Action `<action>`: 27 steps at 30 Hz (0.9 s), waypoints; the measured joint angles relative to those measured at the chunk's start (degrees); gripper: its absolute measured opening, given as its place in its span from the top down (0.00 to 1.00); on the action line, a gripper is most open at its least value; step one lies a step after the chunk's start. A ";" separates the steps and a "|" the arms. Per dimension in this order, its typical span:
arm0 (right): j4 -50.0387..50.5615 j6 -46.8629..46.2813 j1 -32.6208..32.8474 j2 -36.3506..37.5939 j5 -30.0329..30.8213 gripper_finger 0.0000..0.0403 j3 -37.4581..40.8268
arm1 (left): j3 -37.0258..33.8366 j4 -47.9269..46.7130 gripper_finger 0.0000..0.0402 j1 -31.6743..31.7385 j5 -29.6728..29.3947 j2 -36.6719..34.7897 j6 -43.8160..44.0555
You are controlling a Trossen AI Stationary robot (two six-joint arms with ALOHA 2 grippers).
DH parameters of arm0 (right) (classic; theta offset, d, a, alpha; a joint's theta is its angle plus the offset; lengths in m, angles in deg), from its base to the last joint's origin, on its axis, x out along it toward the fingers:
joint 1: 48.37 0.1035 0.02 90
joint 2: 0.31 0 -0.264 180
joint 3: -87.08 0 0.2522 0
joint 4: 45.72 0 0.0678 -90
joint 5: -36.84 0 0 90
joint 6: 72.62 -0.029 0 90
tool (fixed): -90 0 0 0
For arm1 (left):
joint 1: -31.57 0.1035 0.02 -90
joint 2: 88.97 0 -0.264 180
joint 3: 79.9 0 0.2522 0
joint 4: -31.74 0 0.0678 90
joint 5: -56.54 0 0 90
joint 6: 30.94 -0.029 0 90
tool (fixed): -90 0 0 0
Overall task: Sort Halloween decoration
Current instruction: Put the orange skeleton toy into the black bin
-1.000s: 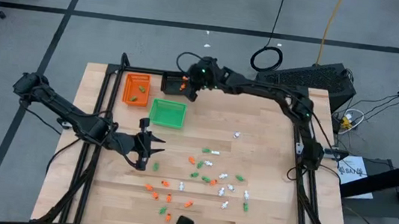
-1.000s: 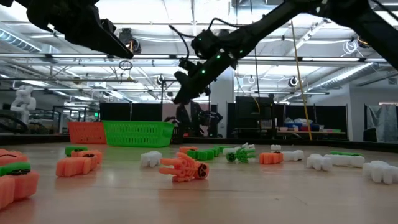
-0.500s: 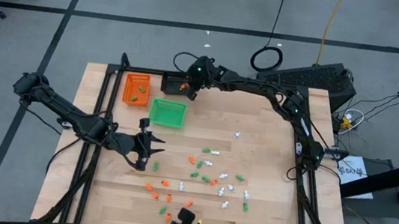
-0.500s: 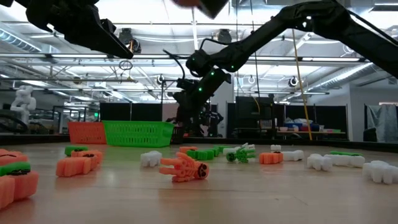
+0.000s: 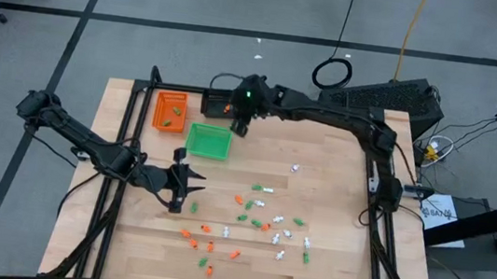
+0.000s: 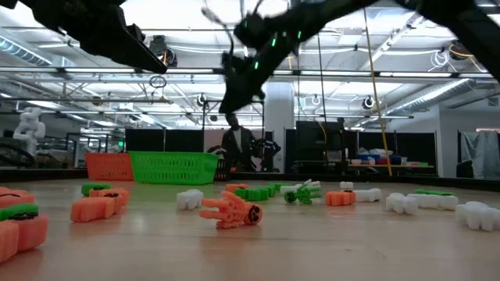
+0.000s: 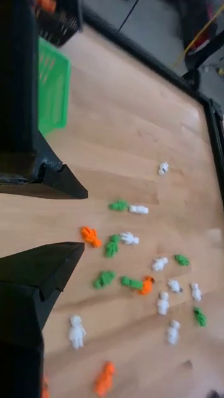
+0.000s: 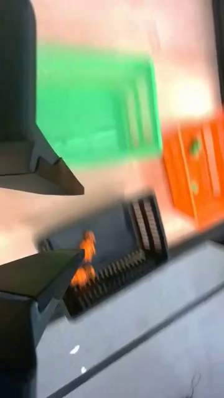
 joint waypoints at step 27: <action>6.88 -24.36 46.59 5.04 30.31 0.68 18.70 | 0.02 9.16 0.70 -9.62 6.41 19.35 -1.68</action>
